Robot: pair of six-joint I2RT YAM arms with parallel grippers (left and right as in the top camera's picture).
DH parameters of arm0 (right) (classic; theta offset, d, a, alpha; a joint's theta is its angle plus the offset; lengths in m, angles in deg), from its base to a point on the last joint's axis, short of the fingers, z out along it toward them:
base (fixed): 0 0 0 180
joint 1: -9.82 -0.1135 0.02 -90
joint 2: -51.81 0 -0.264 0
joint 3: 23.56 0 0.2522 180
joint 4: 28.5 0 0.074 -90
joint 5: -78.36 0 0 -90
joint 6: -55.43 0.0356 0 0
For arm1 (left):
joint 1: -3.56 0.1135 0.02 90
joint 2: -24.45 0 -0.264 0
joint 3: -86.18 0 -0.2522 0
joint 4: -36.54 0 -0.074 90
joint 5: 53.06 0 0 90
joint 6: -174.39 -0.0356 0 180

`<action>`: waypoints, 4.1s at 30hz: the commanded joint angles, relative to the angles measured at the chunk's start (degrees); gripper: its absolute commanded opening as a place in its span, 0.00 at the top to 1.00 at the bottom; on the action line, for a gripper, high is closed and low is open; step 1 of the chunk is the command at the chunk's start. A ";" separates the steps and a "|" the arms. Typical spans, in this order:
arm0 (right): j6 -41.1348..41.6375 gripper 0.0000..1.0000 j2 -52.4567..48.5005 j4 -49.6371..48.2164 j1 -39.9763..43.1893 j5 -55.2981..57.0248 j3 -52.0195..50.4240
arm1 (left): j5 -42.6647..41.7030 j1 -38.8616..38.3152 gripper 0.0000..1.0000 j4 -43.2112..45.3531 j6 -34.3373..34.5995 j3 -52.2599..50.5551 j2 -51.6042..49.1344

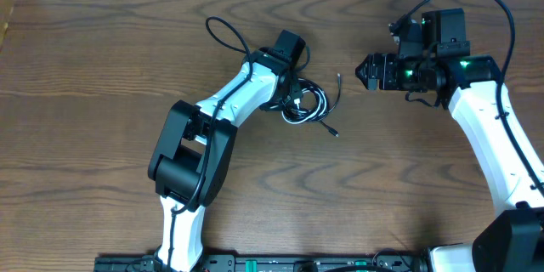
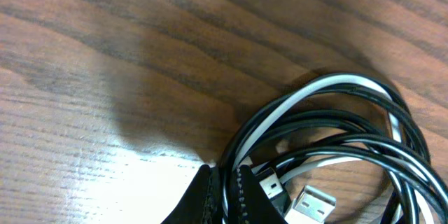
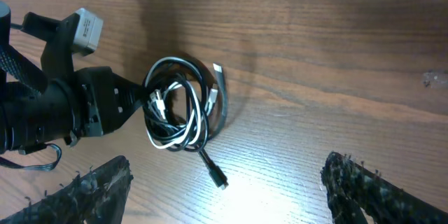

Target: Untangle cables

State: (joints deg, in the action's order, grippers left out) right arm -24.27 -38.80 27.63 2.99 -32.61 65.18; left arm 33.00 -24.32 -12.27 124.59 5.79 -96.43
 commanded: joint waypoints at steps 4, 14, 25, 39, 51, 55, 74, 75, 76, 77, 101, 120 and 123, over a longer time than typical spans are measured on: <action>0.83 0.16 -0.55 -0.26 -0.42 -0.42 1.05 | -2.47 0.17 0.93 1.36 -7.26 -0.74 0.50; -2.91 0.14 -0.55 -1.88 -1.86 -5.16 1.05 | -13.75 0.74 0.93 2.97 -17.49 -0.59 14.53; -2.89 0.21 -0.55 -5.49 -4.92 -6.58 1.05 | -15.06 2.67 0.93 3.04 -10.75 -0.59 23.26; -2.91 0.20 -0.55 -5.99 -5.66 -7.67 1.05 | -16.09 6.45 0.93 8.04 -9.05 -0.55 30.86; -3.96 0.20 -3.30 -8.55 -6.69 -4.81 1.05 | -24.68 7.08 0.92 7.21 -21.14 -0.55 34.03; -1.27 0.20 -4.85 -8.35 -6.32 -0.83 1.05 | -18.95 7.08 0.92 0.22 -20.87 -0.55 33.07; -1.92 0.18 -5.33 -6.32 -2.89 -0.11 1.05 | -21.35 5.09 0.66 -15.69 -51.36 -0.57 13.57; -2.27 0.18 -5.33 -6.16 -2.89 -0.11 1.05 | -21.35 4.81 0.66 -15.69 -52.26 -0.55 12.63; -2.62 0.18 -5.33 -5.99 -2.89 -0.04 1.05 | -21.35 4.42 0.65 -15.65 -53.24 -0.55 11.67; -2.71 0.18 -5.33 -5.90 -2.89 0.04 1.05 | -21.35 4.11 0.65 -15.54 -53.96 -0.55 11.04; -3.76 0.14 -5.33 -4.68 6.91 -1.90 1.05 | -15.82 -0.17 0.60 -11.85 -55.76 0.72 4.96; -6.27 0.11 -5.35 -2.49 8.35 -1.40 1.05 | -7.52 -0.90 0.57 -12.20 -51.47 2.23 10.54; -6.78 0.11 -5.35 -2.40 8.35 -0.74 1.03 | -7.48 -1.42 0.53 -12.09 -51.47 2.29 14.05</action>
State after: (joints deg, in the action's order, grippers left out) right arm -29.62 -43.85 25.08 11.21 -33.70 65.21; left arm 24.93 -24.97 -24.18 72.57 5.50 -88.38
